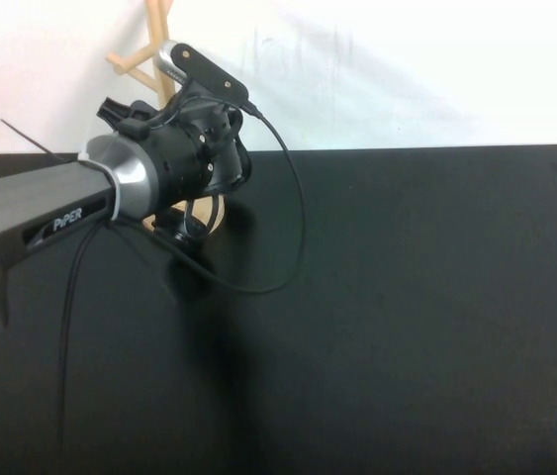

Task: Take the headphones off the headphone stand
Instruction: Pick up the headphones from the headphone stand

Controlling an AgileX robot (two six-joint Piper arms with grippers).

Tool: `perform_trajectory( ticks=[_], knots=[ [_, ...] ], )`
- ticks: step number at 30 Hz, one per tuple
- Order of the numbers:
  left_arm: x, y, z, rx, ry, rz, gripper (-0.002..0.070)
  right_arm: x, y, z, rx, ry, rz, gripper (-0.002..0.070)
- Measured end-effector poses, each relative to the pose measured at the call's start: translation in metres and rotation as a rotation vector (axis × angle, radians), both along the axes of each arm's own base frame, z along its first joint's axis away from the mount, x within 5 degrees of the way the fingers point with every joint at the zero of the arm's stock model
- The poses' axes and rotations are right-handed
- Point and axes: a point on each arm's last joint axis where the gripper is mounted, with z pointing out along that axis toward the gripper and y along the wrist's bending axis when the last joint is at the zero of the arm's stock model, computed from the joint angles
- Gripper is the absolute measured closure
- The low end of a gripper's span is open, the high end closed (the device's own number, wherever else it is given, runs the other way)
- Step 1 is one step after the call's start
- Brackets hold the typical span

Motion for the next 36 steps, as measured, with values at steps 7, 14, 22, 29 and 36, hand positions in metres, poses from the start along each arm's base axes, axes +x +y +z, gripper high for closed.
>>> perform_trajectory(
  ticks=[7,14,22,29,36],
  knots=[
    [0.003,-0.003,-0.008,0.007,0.007,-0.023,0.0266,0.0,0.0,0.0,0.0,0.0,0.0,0.0685],
    [0.006,-0.006,-0.013,0.022,-0.001,-0.059,0.031,0.0,0.0,0.0,0.0,0.0,0.0,0.0685],
    [0.008,-0.005,-0.014,0.046,-0.011,-0.067,0.0425,0.0,0.0,0.0,0.0,0.0,0.0,0.0685],
    [0.007,-0.003,-0.014,0.055,-0.008,-0.046,0.0609,0.0,0.0,0.0,0.0,0.0,0.0,0.0685],
    [0.006,0.001,-0.014,0.078,0.001,0.001,0.0613,0.0,0.0,0.0,0.0,0.0,0.0,0.0685]
  ],
)
